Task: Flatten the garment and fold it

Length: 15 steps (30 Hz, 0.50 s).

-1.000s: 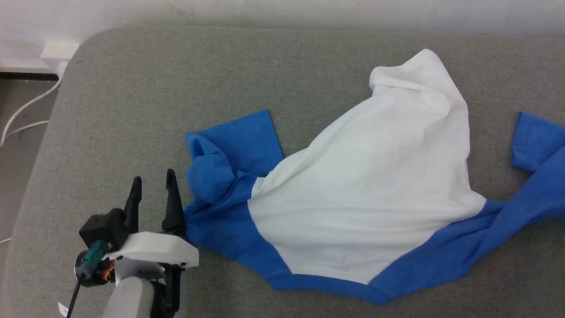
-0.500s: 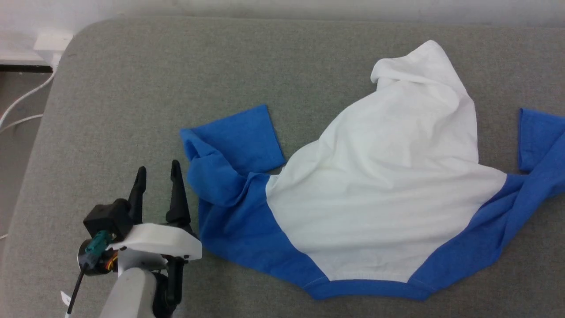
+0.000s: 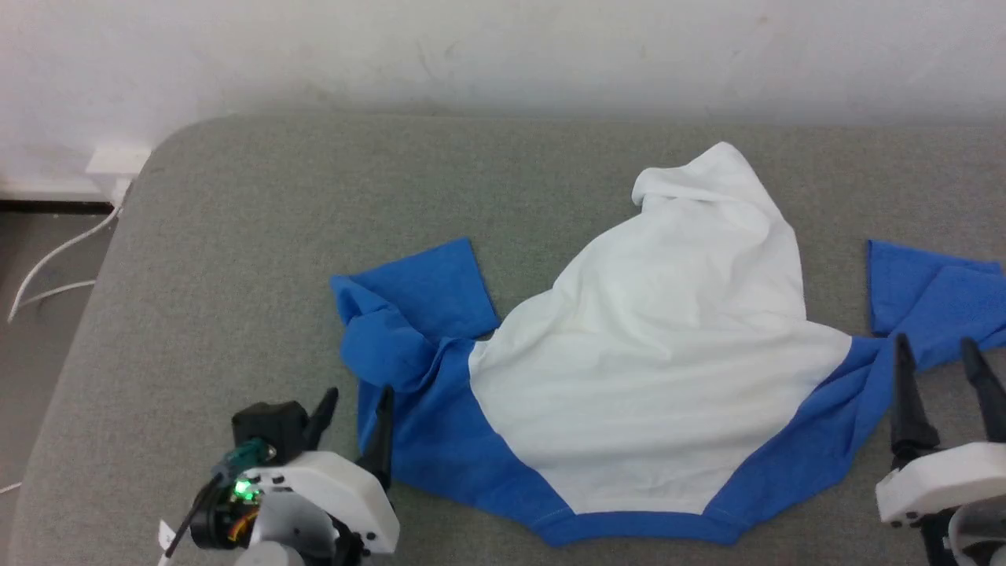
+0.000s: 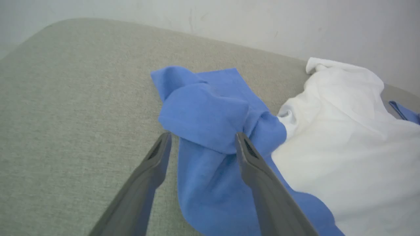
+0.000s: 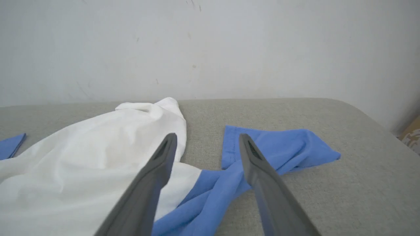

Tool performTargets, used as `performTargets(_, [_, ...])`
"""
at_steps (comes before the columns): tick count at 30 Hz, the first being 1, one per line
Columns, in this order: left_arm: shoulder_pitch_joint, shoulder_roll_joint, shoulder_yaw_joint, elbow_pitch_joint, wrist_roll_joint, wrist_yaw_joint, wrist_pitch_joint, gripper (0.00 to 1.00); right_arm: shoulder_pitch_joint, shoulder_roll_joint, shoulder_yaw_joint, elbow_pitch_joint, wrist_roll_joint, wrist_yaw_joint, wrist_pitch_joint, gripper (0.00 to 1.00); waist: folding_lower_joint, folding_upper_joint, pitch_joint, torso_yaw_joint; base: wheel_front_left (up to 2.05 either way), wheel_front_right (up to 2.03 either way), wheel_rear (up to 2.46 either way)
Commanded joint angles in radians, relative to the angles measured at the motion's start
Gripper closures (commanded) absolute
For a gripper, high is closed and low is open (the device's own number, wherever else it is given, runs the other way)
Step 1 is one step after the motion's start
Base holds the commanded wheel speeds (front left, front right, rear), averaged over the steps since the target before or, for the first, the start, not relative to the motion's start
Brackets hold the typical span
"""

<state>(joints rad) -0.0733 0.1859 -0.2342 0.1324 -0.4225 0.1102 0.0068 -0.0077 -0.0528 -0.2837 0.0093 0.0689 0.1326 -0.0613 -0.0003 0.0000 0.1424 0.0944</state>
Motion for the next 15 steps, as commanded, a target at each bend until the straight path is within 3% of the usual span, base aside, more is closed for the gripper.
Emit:
performTargets(1, [0.024,0.007,-0.014,-0.009,-0.004,-0.005,0.052,0.0,0.028,0.001,0.026,-0.021,0.032,-0.002,0.009,0.0,0.0003,0.0,-0.032,-0.018,0.0,0.0,0.0])
performTargets(8, [0.114,0.003,-0.072,-0.074,-0.051,0.06,0.365,0.0,0.081,0.002,0.121,-0.041,0.13,-0.002,0.032,0.0,0.0003,0.0,-0.051,-0.042,0.0,0.0,0.0])
performTargets(15, [0.121,-0.022,-0.065,-0.07,-0.095,0.093,0.439,0.0,0.079,0.002,0.166,-0.035,0.142,-0.002,0.03,0.0,0.0003,0.0,-0.043,-0.073,0.0,0.0,0.0])
